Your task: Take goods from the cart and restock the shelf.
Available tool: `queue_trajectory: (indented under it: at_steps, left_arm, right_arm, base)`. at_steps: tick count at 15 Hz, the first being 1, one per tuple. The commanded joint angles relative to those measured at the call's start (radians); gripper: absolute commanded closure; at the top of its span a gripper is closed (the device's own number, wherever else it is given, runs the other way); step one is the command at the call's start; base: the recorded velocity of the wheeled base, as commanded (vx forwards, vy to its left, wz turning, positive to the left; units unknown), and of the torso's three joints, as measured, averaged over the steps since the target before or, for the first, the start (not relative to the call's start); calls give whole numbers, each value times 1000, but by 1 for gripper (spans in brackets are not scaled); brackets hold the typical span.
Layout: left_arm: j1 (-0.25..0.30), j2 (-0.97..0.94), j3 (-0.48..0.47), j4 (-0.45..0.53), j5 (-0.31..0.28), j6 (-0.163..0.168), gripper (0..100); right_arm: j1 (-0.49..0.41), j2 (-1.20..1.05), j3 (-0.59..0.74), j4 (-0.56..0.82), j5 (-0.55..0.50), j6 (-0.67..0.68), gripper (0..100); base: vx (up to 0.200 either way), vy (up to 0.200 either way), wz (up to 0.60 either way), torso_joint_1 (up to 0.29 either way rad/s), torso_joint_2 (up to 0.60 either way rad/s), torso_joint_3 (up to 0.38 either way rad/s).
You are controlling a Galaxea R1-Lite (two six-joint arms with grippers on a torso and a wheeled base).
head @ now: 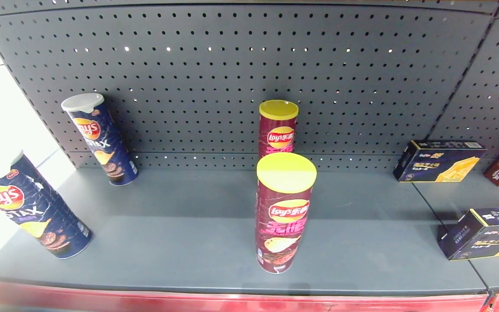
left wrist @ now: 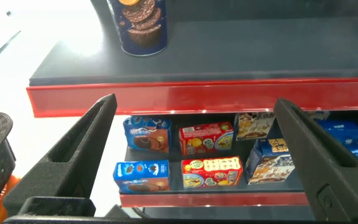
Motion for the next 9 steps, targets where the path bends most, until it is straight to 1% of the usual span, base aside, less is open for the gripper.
queue_trajectory:
  at_steps: [1,6,7,9]
  left_arm:
    - [0,1,0,0,0,-1,0]
    - [0,1,0,0,0,-1,0]
    - [0,1,0,0,-3,3,0]
    - [0,1,0,0,0,-1,0]
  right_arm:
    - [0,2,0,0,0,0,0]
    - [0,2,0,0,0,0,0]
    - [0,2,0,0,1,0,0]
    - [0,2,0,0,0,0,0]
  base:
    - [0,0,0,0,0,0]
    - [0,0,0,0,0,0]
    - [0,0,0,0,0,0]
    - [0,0,0,0,0,0]
